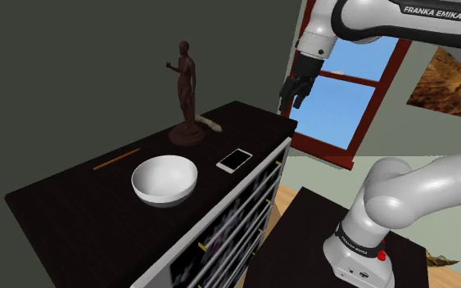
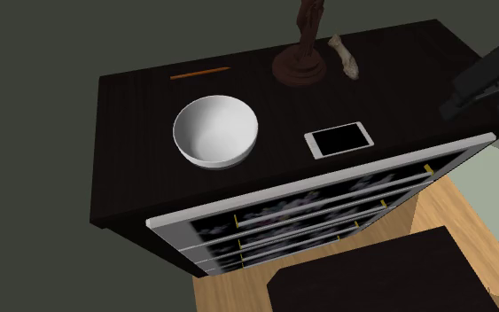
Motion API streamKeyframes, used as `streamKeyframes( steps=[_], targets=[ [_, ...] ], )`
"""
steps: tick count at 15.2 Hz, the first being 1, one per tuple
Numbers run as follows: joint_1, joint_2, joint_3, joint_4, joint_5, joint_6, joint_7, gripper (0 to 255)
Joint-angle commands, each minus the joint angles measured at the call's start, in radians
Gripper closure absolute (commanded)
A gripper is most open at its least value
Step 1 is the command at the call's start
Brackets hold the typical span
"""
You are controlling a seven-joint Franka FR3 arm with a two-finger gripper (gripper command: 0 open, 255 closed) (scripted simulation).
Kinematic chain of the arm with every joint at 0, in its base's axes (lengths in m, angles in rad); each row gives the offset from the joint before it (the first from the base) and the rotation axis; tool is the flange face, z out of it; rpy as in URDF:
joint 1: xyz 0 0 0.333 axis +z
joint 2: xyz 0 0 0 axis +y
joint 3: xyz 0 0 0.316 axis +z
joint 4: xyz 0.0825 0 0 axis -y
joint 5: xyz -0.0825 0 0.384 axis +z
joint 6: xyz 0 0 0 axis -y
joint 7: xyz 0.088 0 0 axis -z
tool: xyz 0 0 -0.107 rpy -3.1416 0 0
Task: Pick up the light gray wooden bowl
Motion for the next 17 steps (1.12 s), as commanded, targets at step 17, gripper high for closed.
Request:
streamKeyframes(
  steps=[17],
  targets=[
    [0.074, 0.385, 0.244, 0.041, 0.096, 0.378, 0.250, 0]
  ],
)
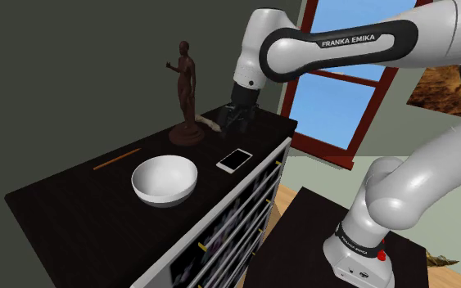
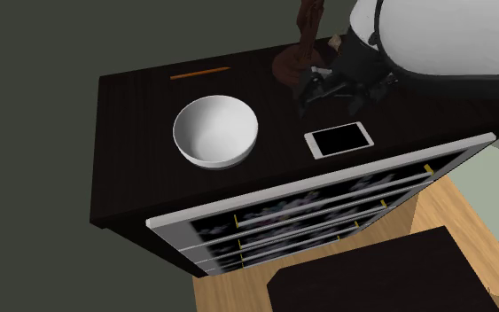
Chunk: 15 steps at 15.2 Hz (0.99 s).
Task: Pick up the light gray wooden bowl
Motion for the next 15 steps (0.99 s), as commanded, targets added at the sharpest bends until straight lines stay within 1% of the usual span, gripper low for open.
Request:
streamKeyframes(
  steps=[1, 6, 10, 11, 15],
  targets=[
    [0.006, 0.058, 0.029, 0.011, 0.000, 0.052, 0.032, 0],
    [0.018, 0.224, 0.094, 0.098, -0.028, 0.141, 0.122, 0],
    [0.032, 0.368, 0.137, 0.191, -0.076, 0.194, 0.203, 0],
    [0.034, 0.380, 0.140, 0.200, -0.081, 0.198, 0.210, 0],
    [0.036, 0.398, 0.141, 0.165, -0.086, 0.250, 0.212, 0]
  ],
)
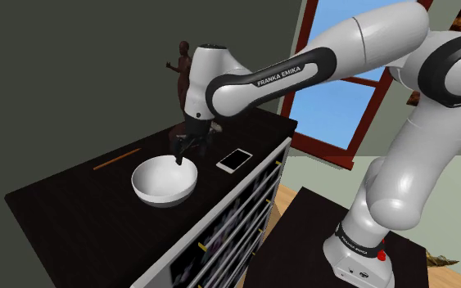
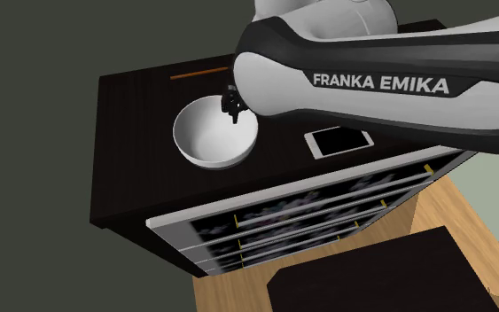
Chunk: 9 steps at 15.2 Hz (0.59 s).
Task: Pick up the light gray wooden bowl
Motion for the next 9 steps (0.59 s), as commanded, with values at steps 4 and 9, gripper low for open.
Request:
streamKeyframes(
  steps=[4, 9],
  targets=[
    [0.002, 0.023, 0.003, -0.038, -0.007, 0.061, 0.005, 0],
    [0.003, 0.023, 0.004, -0.036, -0.007, 0.060, 0.008, 255]
  ],
)
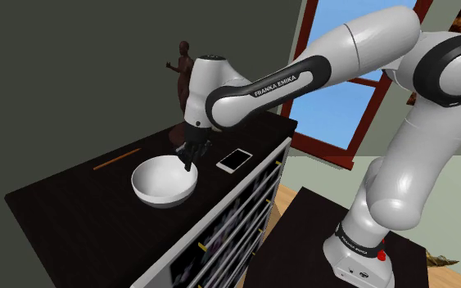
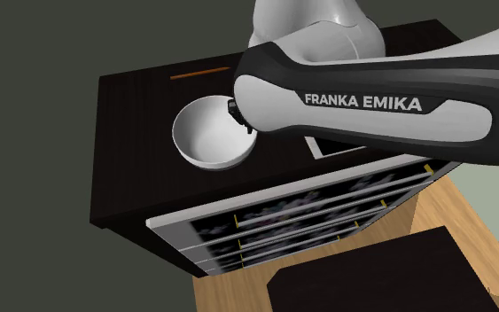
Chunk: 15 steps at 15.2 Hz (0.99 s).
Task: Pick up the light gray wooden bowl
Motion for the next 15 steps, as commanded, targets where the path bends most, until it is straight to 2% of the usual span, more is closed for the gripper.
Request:
streamKeyframes(
  steps=[1, 6, 15],
  targets=[
    [0.000, 0.000, 0.000, 0.000, 0.000, 0.000, 0.000, 255],
    [-0.001, 0.000, -0.001, -0.002, 0.001, 0.001, -0.002, 255],
    [-0.003, -0.042, -0.004, 0.077, 0.012, -0.118, -0.007, 255]
  ],
)
